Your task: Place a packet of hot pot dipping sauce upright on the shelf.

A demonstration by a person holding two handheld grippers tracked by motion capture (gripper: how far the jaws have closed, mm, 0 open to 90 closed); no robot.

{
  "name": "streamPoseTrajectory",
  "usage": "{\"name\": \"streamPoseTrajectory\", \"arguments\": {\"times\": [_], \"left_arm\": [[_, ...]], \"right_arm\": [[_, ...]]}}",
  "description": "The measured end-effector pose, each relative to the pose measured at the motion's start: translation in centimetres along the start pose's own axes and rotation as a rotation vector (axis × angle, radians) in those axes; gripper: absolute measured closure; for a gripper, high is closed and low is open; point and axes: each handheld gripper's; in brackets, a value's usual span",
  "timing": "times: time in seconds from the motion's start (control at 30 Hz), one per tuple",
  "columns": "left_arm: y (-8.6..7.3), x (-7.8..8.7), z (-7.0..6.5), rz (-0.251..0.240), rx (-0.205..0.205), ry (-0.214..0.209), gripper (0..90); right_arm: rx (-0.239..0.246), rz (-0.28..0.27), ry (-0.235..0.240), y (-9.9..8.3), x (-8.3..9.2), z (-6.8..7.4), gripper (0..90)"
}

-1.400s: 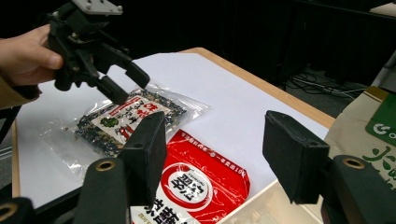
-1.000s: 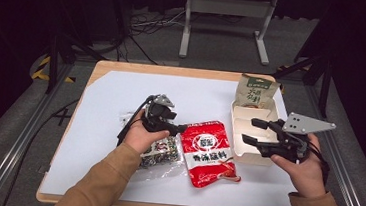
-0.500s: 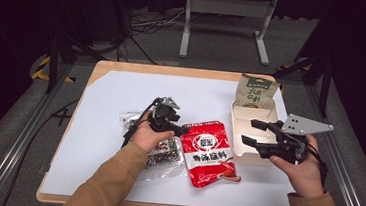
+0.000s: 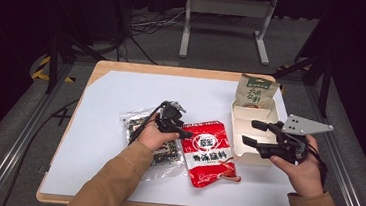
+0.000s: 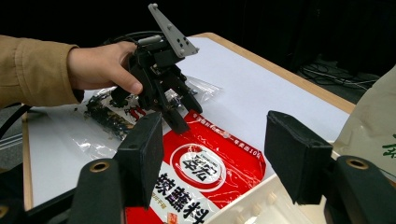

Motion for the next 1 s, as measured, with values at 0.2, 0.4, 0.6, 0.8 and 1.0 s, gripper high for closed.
{"name": "streamPoseTrajectory", "arguments": {"times": [0.2, 0.4, 0.6, 0.8, 1.0], "left_arm": [[0.1, -0.6, -0.1, 0.020, 0.005, -0.015, 34.4], [0.1, -0.6, -0.2, 0.027, 0.014, -0.050, 35.6], [0.0, -0.7, -0.5, 0.029, 0.000, -0.062, 39.1], [0.0, -1.0, -0.8, 0.037, -0.046, 0.012, 52.4], [0.0, -1.0, -1.1, 0.032, -0.087, 0.070, 72.4]], "right_arm": [[-0.004, -0.002, -0.002, -0.1, 0.1, -0.1, 37.9], [0.001, 0.004, -0.008, -0.2, 0.0, -0.1, 37.6], [0.004, 0.002, -0.011, -0.2, 0.0, -0.1, 37.6], [0.007, 0.006, -0.004, -0.2, -0.3, 0.0, 37.6], [0.010, 0.005, 0.000, -0.2, -0.4, 0.0, 37.6]]}}
Point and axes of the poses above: each handheld gripper's, and its own axes: x roughly backward along the jaws, y roughly out of its top, z roughly to its left, and after that the axes turned 9 degrees about x, right-handed
